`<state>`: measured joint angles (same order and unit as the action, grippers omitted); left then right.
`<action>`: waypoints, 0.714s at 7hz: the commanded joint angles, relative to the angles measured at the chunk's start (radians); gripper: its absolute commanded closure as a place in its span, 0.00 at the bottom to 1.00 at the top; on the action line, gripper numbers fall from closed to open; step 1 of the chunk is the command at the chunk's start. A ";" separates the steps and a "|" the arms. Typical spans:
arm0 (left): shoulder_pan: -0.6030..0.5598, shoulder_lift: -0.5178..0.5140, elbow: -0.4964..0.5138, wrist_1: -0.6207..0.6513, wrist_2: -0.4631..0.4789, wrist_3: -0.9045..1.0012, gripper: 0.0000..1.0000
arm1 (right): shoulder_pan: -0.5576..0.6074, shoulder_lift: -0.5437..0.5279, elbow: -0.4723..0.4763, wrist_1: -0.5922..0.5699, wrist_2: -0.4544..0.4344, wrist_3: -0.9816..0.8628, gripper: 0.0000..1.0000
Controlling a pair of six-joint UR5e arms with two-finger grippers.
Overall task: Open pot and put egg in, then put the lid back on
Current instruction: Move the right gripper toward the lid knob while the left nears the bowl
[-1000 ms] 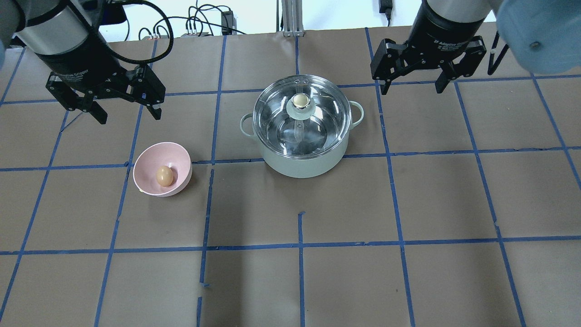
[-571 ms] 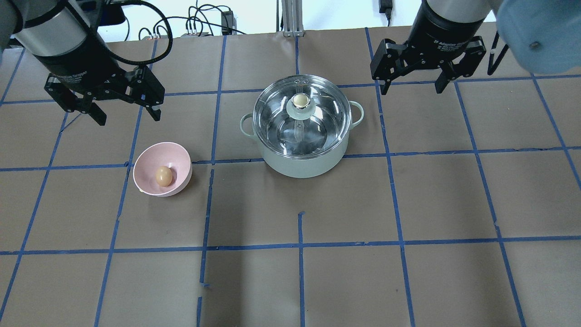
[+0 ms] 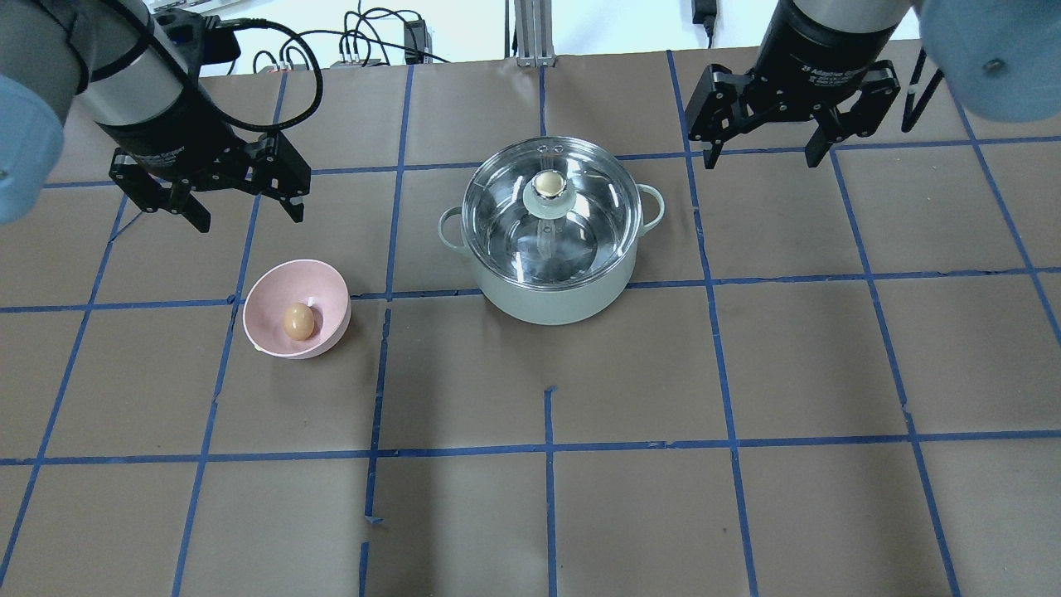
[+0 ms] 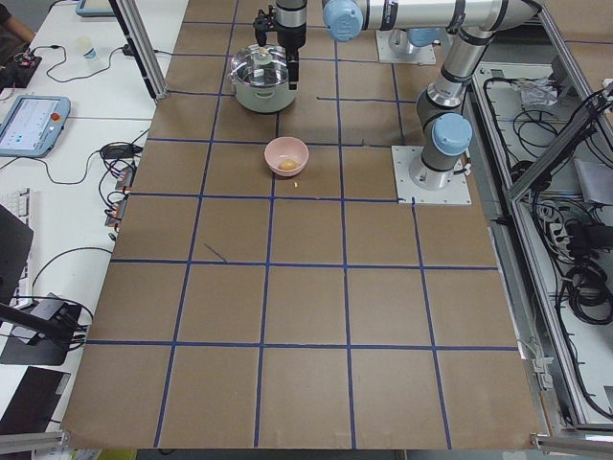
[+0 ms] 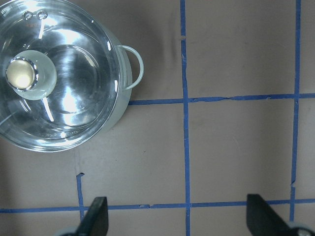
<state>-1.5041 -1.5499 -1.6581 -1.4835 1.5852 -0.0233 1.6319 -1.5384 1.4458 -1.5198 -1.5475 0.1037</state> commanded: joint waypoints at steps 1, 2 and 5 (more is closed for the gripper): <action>0.007 -0.042 -0.061 0.142 0.001 0.000 0.00 | 0.012 0.094 -0.108 0.007 0.070 0.071 0.01; 0.010 -0.070 -0.063 0.164 0.001 0.000 0.00 | 0.051 0.159 -0.160 -0.023 0.090 0.097 0.03; 0.018 -0.139 -0.116 0.326 0.001 -0.003 0.00 | 0.241 0.341 -0.170 -0.296 0.008 0.188 0.00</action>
<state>-1.4919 -1.6587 -1.7438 -1.2359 1.5871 -0.0244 1.8011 -1.2778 1.2747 -1.7071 -1.4869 0.2734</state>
